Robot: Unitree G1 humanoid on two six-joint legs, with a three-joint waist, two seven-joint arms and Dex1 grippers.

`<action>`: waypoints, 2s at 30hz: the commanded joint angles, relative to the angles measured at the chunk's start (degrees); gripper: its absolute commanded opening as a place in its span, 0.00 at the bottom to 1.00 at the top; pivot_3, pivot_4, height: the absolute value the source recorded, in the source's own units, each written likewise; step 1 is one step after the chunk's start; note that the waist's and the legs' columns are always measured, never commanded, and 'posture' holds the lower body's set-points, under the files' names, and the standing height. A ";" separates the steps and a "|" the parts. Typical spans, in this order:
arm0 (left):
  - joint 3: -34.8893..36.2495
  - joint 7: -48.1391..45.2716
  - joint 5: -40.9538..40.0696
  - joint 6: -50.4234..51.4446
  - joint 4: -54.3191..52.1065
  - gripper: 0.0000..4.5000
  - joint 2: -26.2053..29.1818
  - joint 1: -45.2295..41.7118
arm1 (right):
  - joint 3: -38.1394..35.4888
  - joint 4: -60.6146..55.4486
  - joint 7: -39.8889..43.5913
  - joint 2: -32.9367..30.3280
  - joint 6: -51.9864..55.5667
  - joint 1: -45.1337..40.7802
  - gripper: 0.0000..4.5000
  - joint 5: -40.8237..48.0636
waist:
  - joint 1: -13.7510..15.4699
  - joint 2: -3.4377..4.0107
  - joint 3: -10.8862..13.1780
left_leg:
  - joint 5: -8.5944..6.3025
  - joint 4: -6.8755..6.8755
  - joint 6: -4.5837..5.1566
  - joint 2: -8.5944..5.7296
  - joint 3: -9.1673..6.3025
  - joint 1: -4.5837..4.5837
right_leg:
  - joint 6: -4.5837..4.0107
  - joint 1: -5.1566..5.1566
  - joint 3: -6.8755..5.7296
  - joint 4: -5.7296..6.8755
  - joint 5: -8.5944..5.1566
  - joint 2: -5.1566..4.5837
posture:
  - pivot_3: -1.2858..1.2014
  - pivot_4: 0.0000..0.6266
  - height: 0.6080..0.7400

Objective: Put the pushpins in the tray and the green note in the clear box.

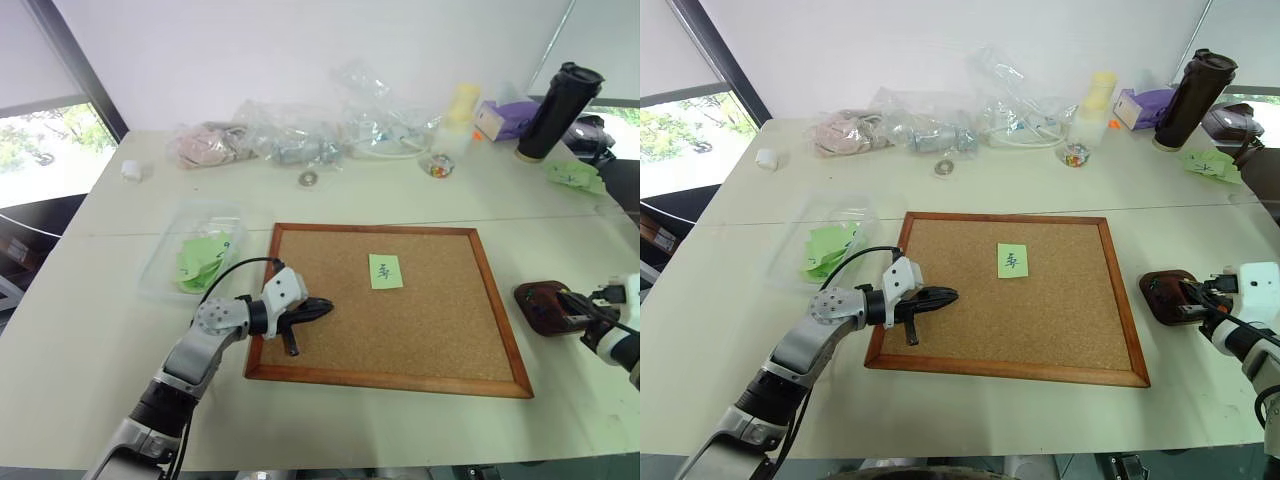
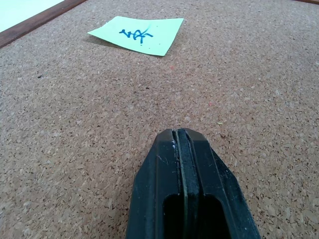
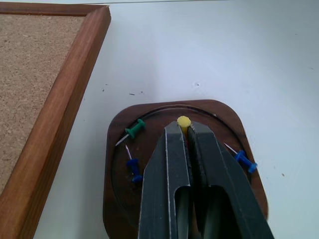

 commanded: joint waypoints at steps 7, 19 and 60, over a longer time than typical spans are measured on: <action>-2.62 -0.77 1.82 2.21 0.81 0.00 0.55 1.66 | -0.94 -0.19 0.27 0.07 -0.02 0.77 0.00 1.17 | 0.00 0.02 0.00 | 0.00 0.00 0.00 0.00 0.00 -0.01 | 0.00 -0.02 0.00 0.00 0.00 0.00 | 0.52 0.24 1.00; -2.50 -0.60 1.82 2.27 1.06 0.00 0.34 1.53 | -0.18 -0.96 0.53 -0.43 0.56 0.52 0.00 1.55 | 0.02 0.02 -0.01 | 0.00 0.00 0.00 0.00 0.00 -0.02 | 0.00 -0.02 0.00 0.00 0.00 0.00 | 0.52 0.24 1.00; -2.29 -0.14 2.56 -0.11 3.12 0.00 0.36 1.83 | 28.00 -20.19 -2.31 2.46 17.92 -18.97 0.66 10.33 | 0.99 -0.13 -0.04 | 0.01 0.02 -0.02 -0.01 -0.07 -0.14 | 0.00 -0.14 -0.06 0.00 0.00 -0.01 | 0.52 0.24 1.00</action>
